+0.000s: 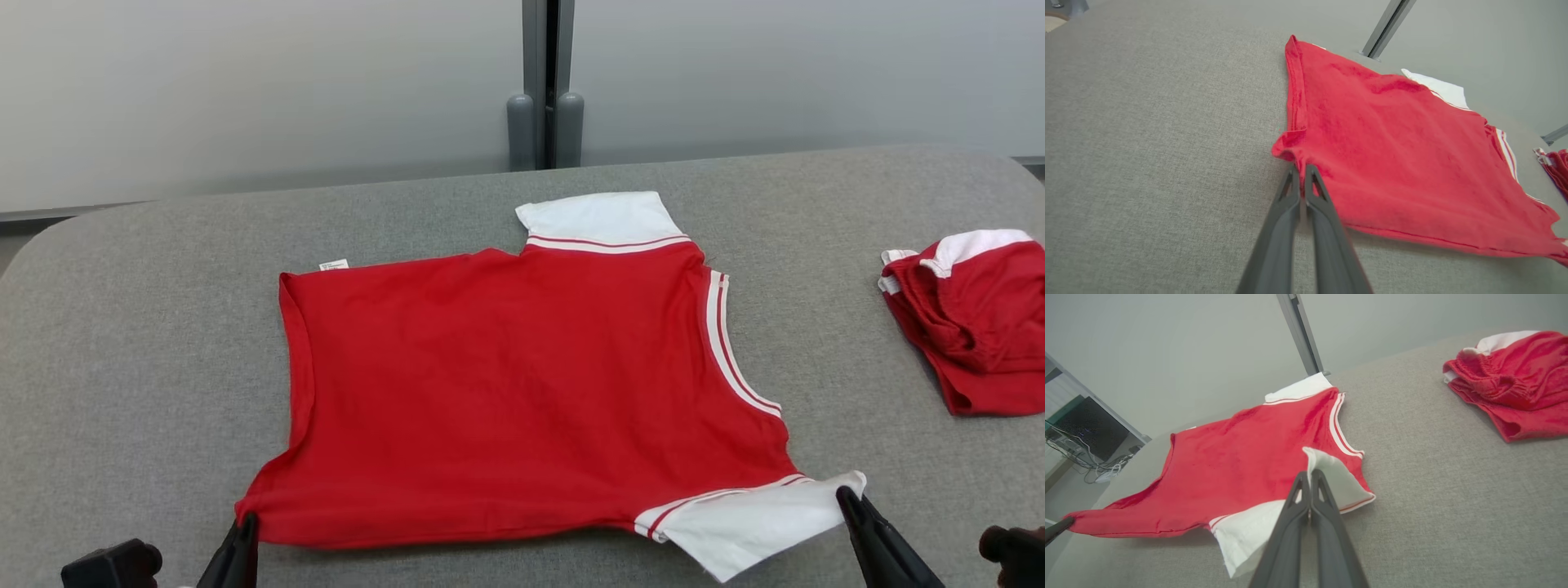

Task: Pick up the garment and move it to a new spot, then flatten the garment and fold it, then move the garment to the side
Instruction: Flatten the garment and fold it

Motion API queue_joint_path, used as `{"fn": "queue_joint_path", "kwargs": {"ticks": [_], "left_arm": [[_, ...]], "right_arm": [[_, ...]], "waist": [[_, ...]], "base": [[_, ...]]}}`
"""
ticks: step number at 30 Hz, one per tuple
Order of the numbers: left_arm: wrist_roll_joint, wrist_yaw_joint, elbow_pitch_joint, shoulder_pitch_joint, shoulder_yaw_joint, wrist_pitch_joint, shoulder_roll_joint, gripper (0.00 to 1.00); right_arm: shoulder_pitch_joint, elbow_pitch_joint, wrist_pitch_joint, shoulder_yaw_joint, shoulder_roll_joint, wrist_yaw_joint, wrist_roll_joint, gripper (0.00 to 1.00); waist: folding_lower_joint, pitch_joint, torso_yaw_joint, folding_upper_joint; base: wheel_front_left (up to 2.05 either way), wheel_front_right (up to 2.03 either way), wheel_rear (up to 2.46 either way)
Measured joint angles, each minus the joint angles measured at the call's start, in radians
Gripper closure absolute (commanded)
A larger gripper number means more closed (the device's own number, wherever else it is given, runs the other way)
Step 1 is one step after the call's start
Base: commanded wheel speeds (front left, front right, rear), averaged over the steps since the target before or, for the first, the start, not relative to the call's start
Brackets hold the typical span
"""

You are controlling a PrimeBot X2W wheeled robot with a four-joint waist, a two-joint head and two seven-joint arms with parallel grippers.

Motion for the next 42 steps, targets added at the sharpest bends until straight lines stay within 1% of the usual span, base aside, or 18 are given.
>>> {"fn": "queue_joint_path", "kwargs": {"ticks": [6,10,17,21,26,27,28,29,32,35,39,42], "left_arm": [[-0.04,-0.027,0.091,-0.077,-0.002,0.0,-0.012,1.0],[-0.067,-0.052,0.134,-0.143,-0.001,0.006,-0.013,1.0],[-0.123,-0.088,0.199,-0.263,0.015,0.027,-0.009,1.0],[-0.14,-0.095,0.226,-0.299,0.03,0.017,-0.01,1.0],[-0.157,-0.102,0.244,-0.323,0.037,0.006,-0.018,1.0],[-0.162,-0.105,0.248,-0.329,0.038,0.002,-0.024,0.87],[-0.168,-0.106,0.252,-0.343,0.042,-0.014,-0.035,0.62],[-0.169,-0.109,0.255,-0.349,0.042,-0.021,-0.038,0.0],[-0.171,-0.116,0.257,-0.363,0.048,-0.063,-0.053,0.0],[-0.156,-0.128,0.254,-0.38,0.053,-0.14,-0.071,0.0],[-0.056,-0.123,0.248,-0.386,0.042,-0.275,-0.069,0.0],[0.023,-0.112,0.241,-0.386,0.023,-0.376,-0.073,0.0]], "right_arm": [[-0.135,0.134,-0.024,-0.014,-0.001,0.0,-0.006,1.0],[-0.258,0.229,-0.05,-0.006,-0.026,0.0,0.005,1.0],[-0.467,0.396,-0.095,0.047,-0.086,0.0,0.034,1.0],[-0.554,0.483,-0.135,0.079,-0.107,0.0,0.058,1.0],[-0.634,0.563,-0.197,0.118,-0.124,0.0,0.099,1.0],[-0.646,0.571,-0.217,0.123,-0.124,0.0,0.113,0.84],[-0.673,0.593,-0.25,0.132,-0.128,0.0,0.119,0.64],[-0.682,0.6,-0.268,0.139,-0.132,0.0,0.123,0.0],[-0.702,0.616,-0.326,0.156,-0.137,0.0,0.125,0.0],[-0.709,0.622,-0.409,0.165,-0.15,0.0,0.102,0.0],[-0.71,0.598,-0.519,0.16,-0.168,0.0,0.009,0.0],[-0.686,0.561,-0.557,0.141,-0.179,0.0,-0.058,0.0]], "waist": [[0.0,0.061,0.007,0.0],[0.0,0.114,0.013,0.0],[0.0,0.2,0.025,0.0],[0.0,0.227,0.03,0.0],[0.0,0.243,0.036,0.0],[0.0,0.246,0.037,0.0],[0.0,0.252,0.04,0.0],[0.0,0.254,0.041,0.0],[0.0,0.261,0.045,0.0],[0.0,0.265,0.049,0.0],[0.0,0.261,0.052,0.0],[0.0,0.251,0.057,0.0]], "base": [[0.0,0.0,0.0],[0.0,0.0,0.0],[0.0,0.0,0.0],[0.0,0.0,0.0],[0.0,0.0,0.0],[0.0,0.0,0.0],[0.0,0.0,0.0],[0.0,0.0,0.0],[0.0,0.0,0.0],[0.0,0.0,0.0],[0.0,0.0,0.0],[0.0,0.0,0.0]]}}
